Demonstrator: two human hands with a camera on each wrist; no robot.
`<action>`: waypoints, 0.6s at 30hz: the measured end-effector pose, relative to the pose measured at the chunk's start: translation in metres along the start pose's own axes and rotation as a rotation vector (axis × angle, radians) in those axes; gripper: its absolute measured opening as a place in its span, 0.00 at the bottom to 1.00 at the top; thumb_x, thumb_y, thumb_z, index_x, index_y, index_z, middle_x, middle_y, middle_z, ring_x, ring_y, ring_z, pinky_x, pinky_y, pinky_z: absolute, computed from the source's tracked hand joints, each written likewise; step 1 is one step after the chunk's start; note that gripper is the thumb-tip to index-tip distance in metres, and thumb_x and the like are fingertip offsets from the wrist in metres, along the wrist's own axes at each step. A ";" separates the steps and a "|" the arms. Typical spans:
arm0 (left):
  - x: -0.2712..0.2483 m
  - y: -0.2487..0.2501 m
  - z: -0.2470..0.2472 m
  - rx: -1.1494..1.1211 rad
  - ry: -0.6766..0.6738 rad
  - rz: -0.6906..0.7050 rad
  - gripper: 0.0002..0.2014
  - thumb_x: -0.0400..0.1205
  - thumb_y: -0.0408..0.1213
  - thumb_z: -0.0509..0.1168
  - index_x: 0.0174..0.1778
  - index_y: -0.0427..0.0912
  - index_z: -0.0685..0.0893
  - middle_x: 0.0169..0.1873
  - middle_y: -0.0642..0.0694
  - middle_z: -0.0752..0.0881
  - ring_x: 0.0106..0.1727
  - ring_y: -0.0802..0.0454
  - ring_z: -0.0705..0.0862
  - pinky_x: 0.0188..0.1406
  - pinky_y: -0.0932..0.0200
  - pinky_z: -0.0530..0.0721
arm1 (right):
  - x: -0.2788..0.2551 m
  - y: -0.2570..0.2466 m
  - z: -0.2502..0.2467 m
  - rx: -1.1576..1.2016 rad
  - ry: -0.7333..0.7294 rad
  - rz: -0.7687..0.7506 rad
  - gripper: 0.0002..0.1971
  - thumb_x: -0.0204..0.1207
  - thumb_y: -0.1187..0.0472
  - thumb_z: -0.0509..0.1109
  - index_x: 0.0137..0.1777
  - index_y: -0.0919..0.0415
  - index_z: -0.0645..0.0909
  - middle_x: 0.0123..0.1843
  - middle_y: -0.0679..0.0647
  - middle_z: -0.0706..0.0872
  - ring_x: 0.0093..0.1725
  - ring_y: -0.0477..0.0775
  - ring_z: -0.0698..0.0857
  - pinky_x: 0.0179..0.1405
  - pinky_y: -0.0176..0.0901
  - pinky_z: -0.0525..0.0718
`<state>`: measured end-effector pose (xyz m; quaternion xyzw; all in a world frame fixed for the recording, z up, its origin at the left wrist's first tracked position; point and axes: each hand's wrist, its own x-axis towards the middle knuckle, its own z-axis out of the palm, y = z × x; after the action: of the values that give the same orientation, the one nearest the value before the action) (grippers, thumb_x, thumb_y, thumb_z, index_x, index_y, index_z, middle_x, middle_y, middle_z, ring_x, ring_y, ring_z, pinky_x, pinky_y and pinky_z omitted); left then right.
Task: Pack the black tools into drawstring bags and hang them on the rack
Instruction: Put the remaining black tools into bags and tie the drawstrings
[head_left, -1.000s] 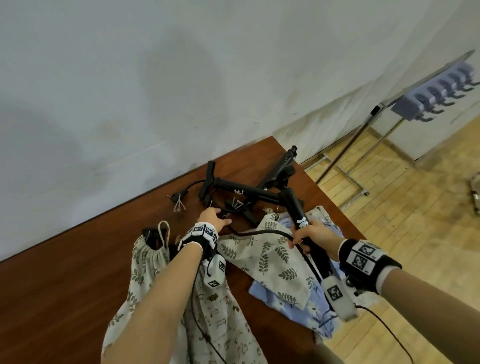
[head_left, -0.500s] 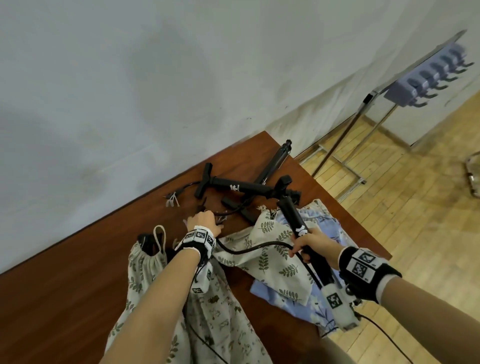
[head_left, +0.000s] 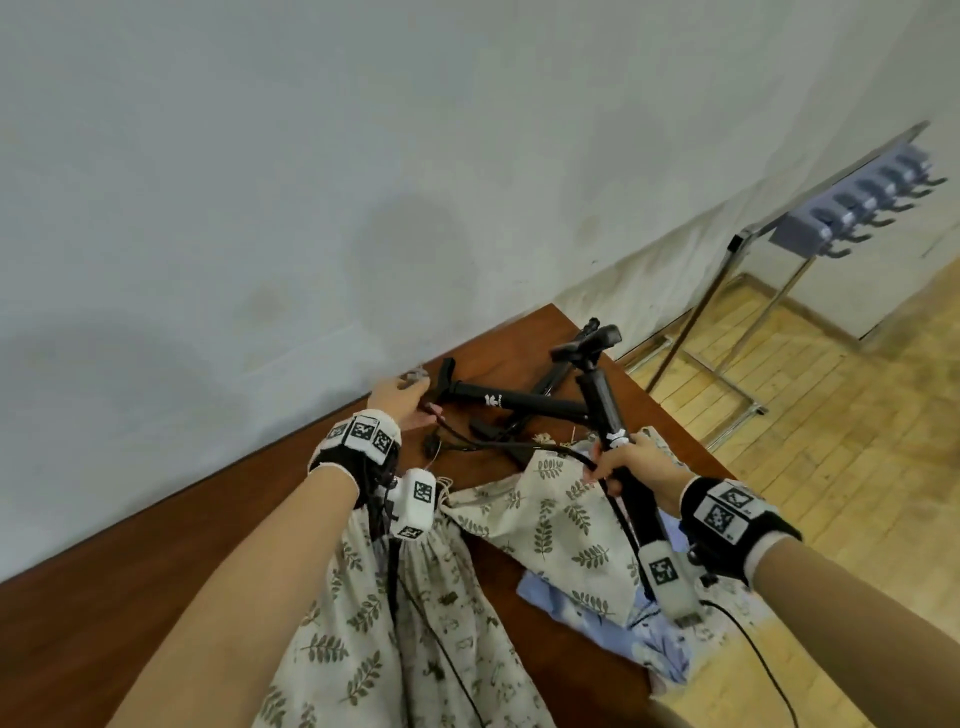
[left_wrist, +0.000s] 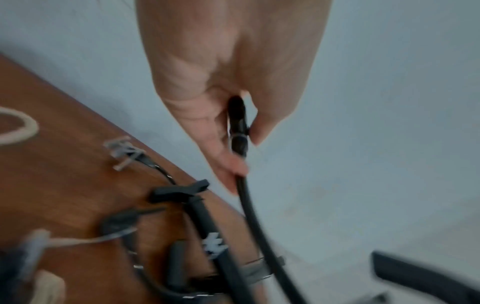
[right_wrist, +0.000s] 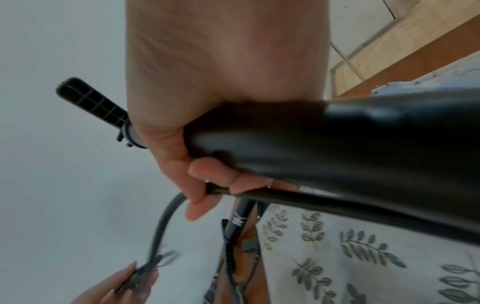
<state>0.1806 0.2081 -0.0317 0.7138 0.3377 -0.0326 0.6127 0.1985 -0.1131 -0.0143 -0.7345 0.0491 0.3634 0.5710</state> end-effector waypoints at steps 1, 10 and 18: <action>-0.012 0.018 0.000 -0.183 0.017 -0.001 0.09 0.84 0.38 0.63 0.45 0.34 0.77 0.47 0.32 0.87 0.27 0.51 0.88 0.26 0.61 0.87 | -0.005 -0.006 0.000 0.043 -0.034 -0.038 0.10 0.66 0.79 0.70 0.33 0.64 0.76 0.33 0.63 0.84 0.21 0.52 0.73 0.22 0.39 0.74; -0.103 0.127 0.054 -0.048 -0.265 0.099 0.21 0.86 0.47 0.60 0.40 0.31 0.84 0.22 0.43 0.86 0.24 0.52 0.86 0.23 0.64 0.83 | -0.038 -0.089 0.005 0.443 -0.292 -0.263 0.14 0.69 0.78 0.65 0.32 0.58 0.73 0.38 0.57 0.83 0.21 0.46 0.70 0.21 0.37 0.75; -0.141 0.142 0.090 -0.400 -0.598 0.157 0.17 0.88 0.38 0.52 0.56 0.30 0.82 0.44 0.37 0.86 0.40 0.45 0.87 0.43 0.53 0.88 | -0.063 -0.100 0.004 0.418 -0.389 -0.335 0.05 0.72 0.74 0.65 0.43 0.65 0.79 0.35 0.52 0.80 0.24 0.45 0.71 0.27 0.36 0.76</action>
<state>0.1788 0.0622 0.1317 0.5627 0.0875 -0.1261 0.8123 0.1994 -0.0966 0.1024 -0.5161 -0.1085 0.3799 0.7600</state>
